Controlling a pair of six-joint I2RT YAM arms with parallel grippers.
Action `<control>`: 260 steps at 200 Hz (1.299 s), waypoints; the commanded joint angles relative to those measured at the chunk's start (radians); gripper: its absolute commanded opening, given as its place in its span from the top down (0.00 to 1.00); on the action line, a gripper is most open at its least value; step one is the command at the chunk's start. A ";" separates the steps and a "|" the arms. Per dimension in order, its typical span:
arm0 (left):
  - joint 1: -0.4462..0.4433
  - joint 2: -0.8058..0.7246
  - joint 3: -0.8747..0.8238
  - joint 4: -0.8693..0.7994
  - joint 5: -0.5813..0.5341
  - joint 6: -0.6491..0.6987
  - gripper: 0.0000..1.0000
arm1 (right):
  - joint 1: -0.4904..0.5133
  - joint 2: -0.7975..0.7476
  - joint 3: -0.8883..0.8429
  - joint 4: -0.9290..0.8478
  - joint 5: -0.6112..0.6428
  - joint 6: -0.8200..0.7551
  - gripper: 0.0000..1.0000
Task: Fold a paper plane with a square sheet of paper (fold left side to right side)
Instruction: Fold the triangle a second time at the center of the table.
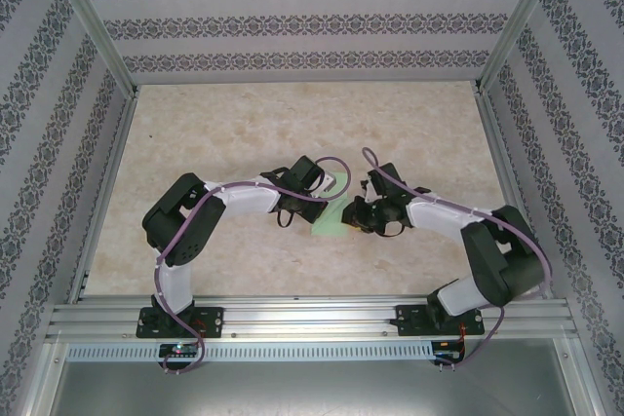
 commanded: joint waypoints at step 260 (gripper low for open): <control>0.012 0.035 0.004 0.005 0.010 0.016 0.99 | 0.014 0.305 0.105 0.251 0.031 0.128 0.91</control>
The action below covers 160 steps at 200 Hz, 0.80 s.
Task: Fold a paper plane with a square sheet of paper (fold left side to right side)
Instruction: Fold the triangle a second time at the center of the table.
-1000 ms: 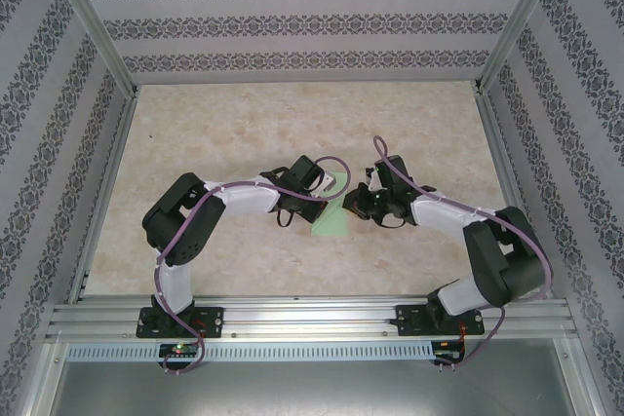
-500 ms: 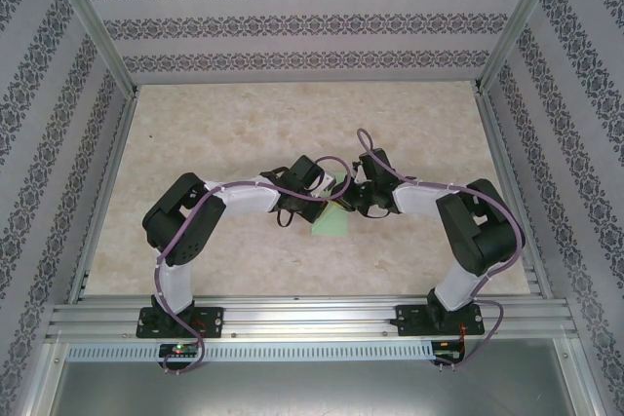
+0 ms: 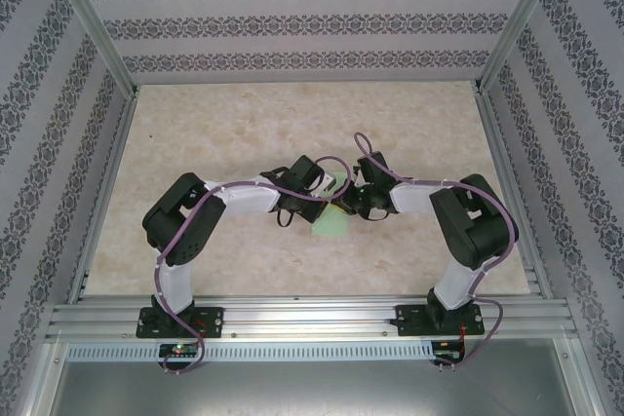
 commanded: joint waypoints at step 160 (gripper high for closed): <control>0.010 -0.279 -0.064 0.008 0.048 -0.105 0.67 | 0.015 0.060 -0.072 -0.027 0.074 -0.056 0.91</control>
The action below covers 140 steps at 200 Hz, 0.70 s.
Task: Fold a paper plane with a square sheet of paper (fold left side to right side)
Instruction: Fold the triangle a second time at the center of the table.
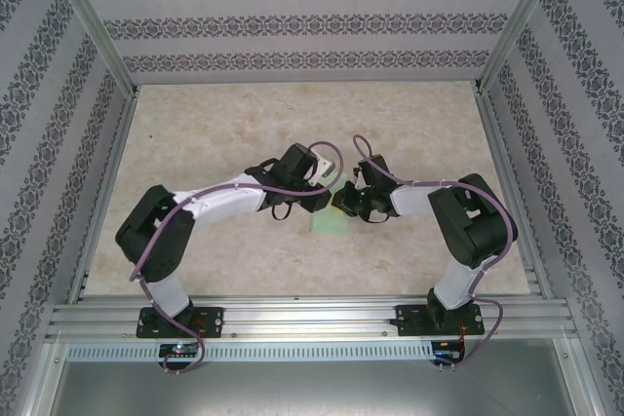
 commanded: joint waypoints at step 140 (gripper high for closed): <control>-0.056 0.062 -0.144 0.162 0.219 -0.211 0.68 | 0.016 0.049 -0.023 -0.103 0.069 -0.041 0.91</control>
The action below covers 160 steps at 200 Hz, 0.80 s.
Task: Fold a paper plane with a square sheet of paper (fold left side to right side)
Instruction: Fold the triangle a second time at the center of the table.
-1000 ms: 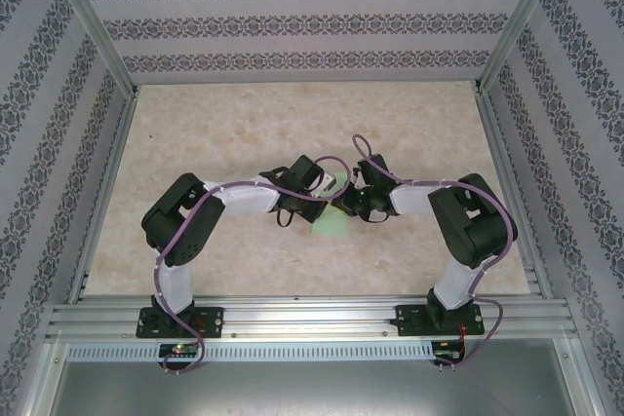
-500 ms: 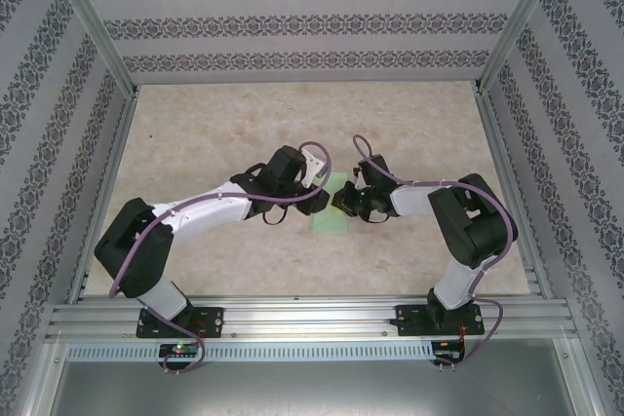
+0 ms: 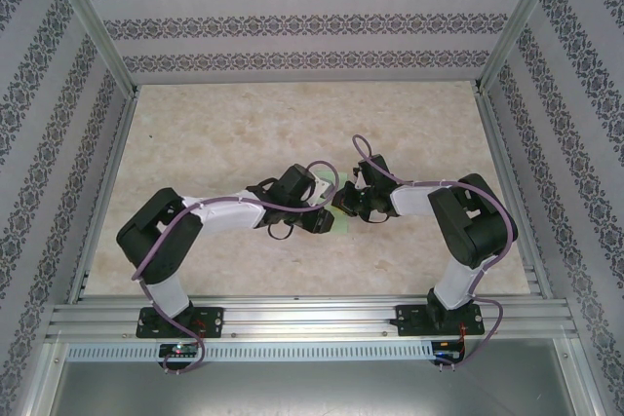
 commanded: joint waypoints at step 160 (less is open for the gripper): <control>-0.012 0.090 0.004 -0.024 -0.070 0.014 0.68 | 0.016 0.043 -0.013 -0.124 0.070 -0.042 0.90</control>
